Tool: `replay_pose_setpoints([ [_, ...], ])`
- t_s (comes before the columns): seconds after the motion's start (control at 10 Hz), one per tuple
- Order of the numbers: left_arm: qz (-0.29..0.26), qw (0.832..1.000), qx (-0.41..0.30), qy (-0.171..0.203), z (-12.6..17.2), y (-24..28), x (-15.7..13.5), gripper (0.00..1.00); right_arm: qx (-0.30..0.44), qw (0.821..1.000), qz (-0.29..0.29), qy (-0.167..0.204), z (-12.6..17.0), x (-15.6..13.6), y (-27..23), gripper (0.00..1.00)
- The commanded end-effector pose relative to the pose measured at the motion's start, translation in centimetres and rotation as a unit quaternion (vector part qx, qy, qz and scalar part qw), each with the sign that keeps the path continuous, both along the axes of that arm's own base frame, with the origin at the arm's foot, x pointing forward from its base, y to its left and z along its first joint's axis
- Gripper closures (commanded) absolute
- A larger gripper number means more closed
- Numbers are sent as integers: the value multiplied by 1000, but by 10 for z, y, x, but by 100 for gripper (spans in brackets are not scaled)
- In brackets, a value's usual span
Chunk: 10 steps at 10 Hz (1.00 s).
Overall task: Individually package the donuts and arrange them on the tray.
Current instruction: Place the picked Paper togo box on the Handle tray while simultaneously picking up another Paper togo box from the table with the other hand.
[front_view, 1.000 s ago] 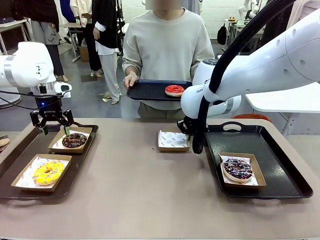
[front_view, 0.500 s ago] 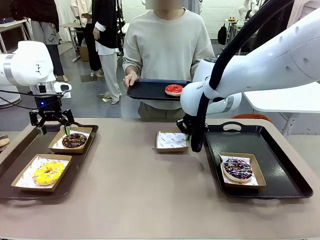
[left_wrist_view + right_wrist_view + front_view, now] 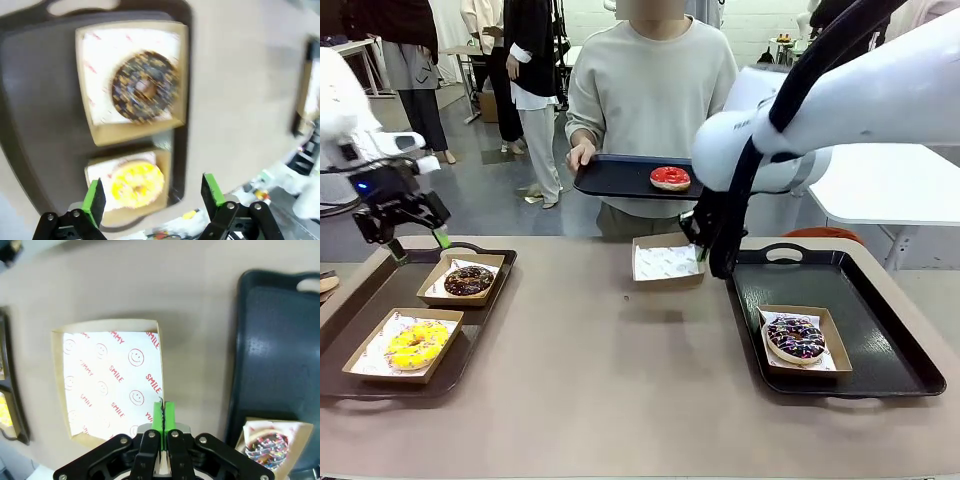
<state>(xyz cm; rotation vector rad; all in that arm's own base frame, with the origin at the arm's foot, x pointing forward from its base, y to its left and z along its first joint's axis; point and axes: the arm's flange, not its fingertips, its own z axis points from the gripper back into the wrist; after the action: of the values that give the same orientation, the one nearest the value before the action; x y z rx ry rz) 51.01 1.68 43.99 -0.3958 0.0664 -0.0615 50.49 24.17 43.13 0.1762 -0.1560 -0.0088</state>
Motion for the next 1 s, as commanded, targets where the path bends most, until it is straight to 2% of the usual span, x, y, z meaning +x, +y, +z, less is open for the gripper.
replay_pose_setpoints([
  [0.0,-24,993,-111,-29,11,36,-67,0,11,1000,-6,-11,16,-4,-20,100],
  [0.2,-11,978,-196,-64,18,64,-121,0,15,1000,-10,-19,38,-1,-21,100],
  [0.4,-3,959,-271,-82,16,90,-158,0,10,1000,-10,-12,52,4,-16,100],
  [0.6,20,941,-327,-84,3,105,-175,0,6,1000,-13,3,65,12,-15,100],
  [0.7,44,937,-339,-66,0,113,-177,0,4,1000,-15,8,69,16,-17,100],
  [0.9,95,914,-393,-46,-15,132,-175,0,0,1000,-21,12,71,21,-22,100],
])
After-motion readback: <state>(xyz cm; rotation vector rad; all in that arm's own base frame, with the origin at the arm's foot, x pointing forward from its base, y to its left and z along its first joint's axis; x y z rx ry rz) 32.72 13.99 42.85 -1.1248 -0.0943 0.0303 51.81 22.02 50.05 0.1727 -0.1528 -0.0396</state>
